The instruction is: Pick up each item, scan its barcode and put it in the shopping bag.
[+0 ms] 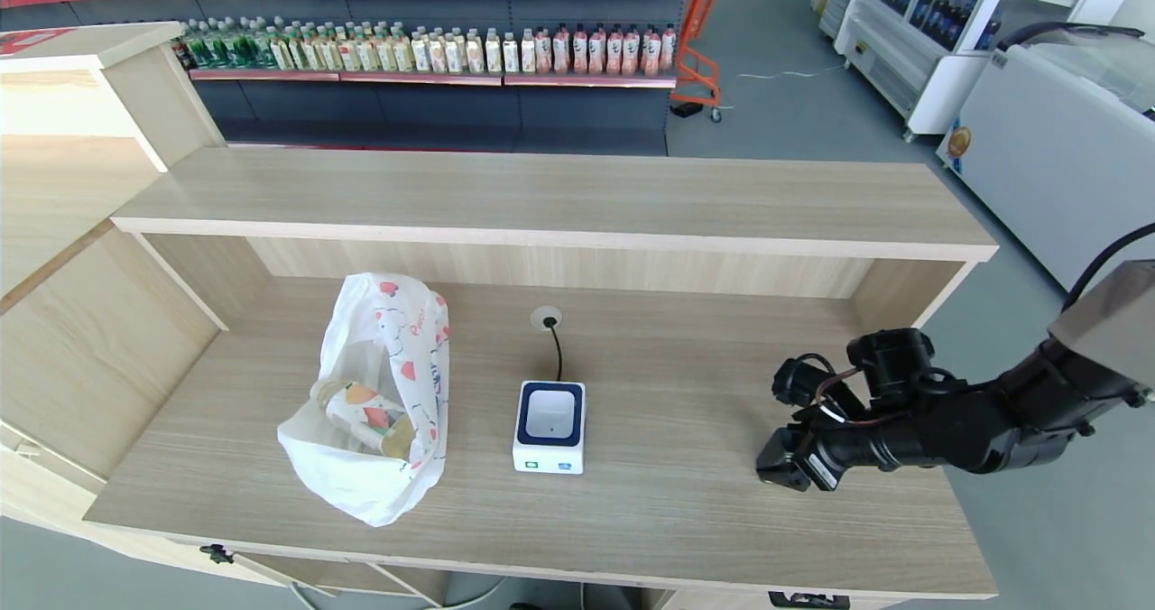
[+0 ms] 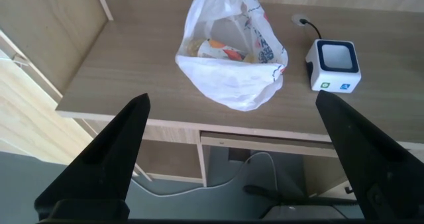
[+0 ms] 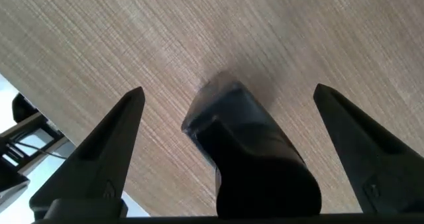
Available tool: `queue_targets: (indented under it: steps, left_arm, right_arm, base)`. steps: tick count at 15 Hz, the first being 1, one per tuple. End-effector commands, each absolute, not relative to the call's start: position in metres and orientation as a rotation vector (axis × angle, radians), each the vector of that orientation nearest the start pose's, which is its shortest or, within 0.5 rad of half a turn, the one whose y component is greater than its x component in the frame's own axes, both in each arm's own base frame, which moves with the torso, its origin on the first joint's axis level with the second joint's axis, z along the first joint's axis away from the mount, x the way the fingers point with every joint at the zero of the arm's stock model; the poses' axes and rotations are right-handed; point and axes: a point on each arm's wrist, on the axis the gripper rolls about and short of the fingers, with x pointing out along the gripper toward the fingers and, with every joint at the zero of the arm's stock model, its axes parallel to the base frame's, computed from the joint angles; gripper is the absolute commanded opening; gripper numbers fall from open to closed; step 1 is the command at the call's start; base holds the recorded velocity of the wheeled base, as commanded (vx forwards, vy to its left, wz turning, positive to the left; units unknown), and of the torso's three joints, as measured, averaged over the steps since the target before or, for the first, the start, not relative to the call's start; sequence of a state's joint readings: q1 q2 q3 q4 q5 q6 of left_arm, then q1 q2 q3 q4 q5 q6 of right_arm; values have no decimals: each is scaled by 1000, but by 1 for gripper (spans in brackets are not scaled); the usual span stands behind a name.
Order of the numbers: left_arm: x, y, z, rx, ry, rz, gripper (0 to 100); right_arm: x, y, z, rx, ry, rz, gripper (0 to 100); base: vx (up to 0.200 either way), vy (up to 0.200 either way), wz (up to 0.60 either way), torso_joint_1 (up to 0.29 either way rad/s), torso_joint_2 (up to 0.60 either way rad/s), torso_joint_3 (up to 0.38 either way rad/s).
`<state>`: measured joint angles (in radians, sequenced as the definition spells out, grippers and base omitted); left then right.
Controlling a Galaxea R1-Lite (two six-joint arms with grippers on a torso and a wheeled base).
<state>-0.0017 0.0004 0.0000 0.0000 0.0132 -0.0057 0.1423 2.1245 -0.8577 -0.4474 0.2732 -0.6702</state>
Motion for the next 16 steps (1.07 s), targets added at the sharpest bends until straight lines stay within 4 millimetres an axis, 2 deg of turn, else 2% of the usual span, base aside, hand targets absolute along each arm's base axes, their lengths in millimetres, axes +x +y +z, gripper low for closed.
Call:
queue_targets:
  steps: [1,4,6,10,11,13,14,15,16]
  left_arm:
    - [-23,0,75,-6,0,12,100]
    - [-23,0,75,-6,0,12,100]
    - [-23,0,75,-6,0,12,100]
    - [-23,0,76,-6,-2,12,100]
    - [-23,0,75,-6,0,12,100]
    - [-23,0,75,-6,0,12,100]
    - [-23,0,75,-6,0,12,100]
    - [-23,0,75,-6,0,12,100]
    - [-23,0,75,-6,0,12,100]
  right_arm:
    - [349,62,22,-569,687,674,0]
    - [349,63,20,-566,690,677,0]
    - [351,64,28,-566,638,662,0]
    - [344,58,61,-532,542,669,0]
    - [338,52,78,-524,507,640,0]
    - [313,30,109,-529,432,561,0]
    - [295,20,115,-543,410,521,0]
    - [273,8,118,-636,360,489,0]
    - [261,2,120,-786,287,492,0]
  base:
    - [0,0,0,0,0,0]
    - [0,0,0,0,0,0]
    - [0,0,0,0,0,0]
    - [0,0,0,0,0,0]
    - [0,0,0,0,0,0]
    - [0,0,0,0,0,0]
    - [0,0,0,0,0,0]
    - [0,0,0,0,0,0]
    - [0,0,0,0,0,0]
